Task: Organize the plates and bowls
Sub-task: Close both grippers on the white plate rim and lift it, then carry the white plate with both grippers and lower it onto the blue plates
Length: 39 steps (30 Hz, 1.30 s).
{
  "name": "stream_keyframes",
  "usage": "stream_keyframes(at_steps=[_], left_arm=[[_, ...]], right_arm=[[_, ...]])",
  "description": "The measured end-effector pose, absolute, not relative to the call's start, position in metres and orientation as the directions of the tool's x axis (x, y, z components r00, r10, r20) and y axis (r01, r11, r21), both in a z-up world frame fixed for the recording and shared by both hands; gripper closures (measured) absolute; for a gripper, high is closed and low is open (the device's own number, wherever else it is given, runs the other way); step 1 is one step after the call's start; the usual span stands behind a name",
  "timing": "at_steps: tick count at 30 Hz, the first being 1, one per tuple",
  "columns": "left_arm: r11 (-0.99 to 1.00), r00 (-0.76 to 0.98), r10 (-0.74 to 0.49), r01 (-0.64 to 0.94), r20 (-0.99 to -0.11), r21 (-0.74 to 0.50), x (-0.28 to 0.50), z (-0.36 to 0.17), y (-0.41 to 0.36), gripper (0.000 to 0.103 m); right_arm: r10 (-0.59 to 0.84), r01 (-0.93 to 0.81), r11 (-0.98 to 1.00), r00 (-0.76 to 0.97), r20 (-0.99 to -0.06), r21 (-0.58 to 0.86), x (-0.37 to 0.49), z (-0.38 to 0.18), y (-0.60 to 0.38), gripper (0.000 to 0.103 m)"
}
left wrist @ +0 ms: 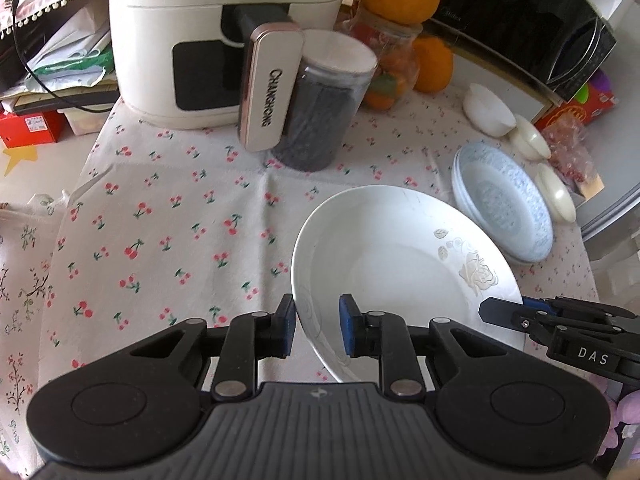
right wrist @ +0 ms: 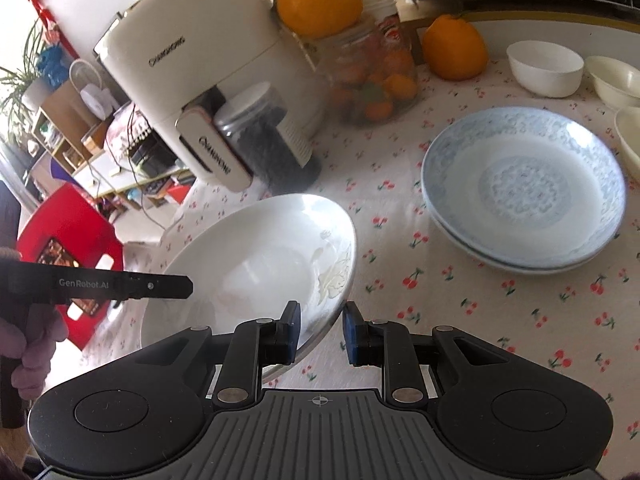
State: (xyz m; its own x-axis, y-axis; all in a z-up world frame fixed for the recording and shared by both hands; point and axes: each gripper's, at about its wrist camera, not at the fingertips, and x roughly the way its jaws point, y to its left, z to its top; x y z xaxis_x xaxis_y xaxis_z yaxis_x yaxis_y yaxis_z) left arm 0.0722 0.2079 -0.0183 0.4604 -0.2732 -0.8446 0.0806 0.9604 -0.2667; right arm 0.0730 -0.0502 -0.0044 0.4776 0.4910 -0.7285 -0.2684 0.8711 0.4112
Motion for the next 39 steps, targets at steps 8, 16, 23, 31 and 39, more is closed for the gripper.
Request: stream_keyframes(at_steps=[8,16,23,31,39], left_arm=[[0.953,0.471,-0.299,0.097,-0.830,-0.288,0.081,-0.011,0.190,0.082],[0.946,0.472,-0.319,0.110,-0.822,-0.305,0.091,-0.009,0.168,0.082],[0.941,0.478,-0.333,0.124,-0.813,-0.313,0.100,-0.008,0.142,0.083],[0.937,0.509,-0.342,0.124,-0.790,-0.326,0.115,-0.008,0.113,0.083],[0.936,0.514,-0.346,0.135,-0.785,-0.325,0.130,-0.016,0.080,0.083]], right_arm=[[0.487,-0.246,0.872,0.511,-0.708,0.423,0.083,0.006,-0.072,0.080],[0.476,-0.223,0.876,0.542,-0.693,0.427,0.096,0.015,-0.097,0.080],[0.452,-0.173,0.883,0.567,-0.688,0.437,0.108,0.017,-0.122,0.080],[0.424,-0.113,0.885,0.596,-0.682,0.451,0.120,0.019,-0.152,0.080],[0.377,-0.045,0.892,0.623,-0.685,0.450,0.128,0.016,-0.181,0.080]])
